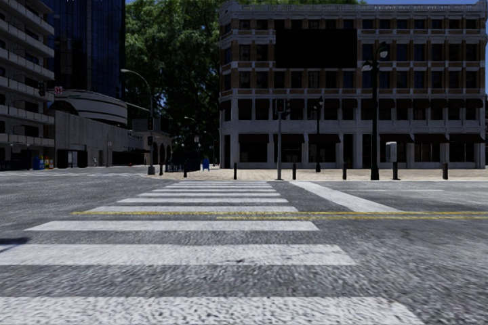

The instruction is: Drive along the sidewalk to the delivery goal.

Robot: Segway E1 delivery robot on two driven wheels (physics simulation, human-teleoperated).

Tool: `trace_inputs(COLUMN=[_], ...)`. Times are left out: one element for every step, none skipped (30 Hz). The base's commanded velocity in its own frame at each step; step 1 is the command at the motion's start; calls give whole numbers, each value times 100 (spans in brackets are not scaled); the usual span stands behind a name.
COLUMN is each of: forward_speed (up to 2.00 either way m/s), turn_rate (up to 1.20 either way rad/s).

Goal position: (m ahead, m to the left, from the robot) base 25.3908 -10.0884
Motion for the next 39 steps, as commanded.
trace_inputs(forward_speed=[200, 200, 200, 200, 200, 200, 200, 200, 200, 200, 200, 200, 200, 200, 200, 200, 200, 200, 200, 200, 200, 200, 200, 200, 200, 200, 200, 200, 200, 200, 200, 200, 200, 200, 200, 200, 200, 200, 200], turn_rate=[0, 0, 0, 0, 0, 0, 0, 0, 0, 0, 0, 0, 0, 0, 0, 0, 0, 0, 0, 0, 0, 0, 0, 0, 0, 0, 0, 0, 0, 0, 0, 0, 0, 0, 0, 0, 0, 0, 0])
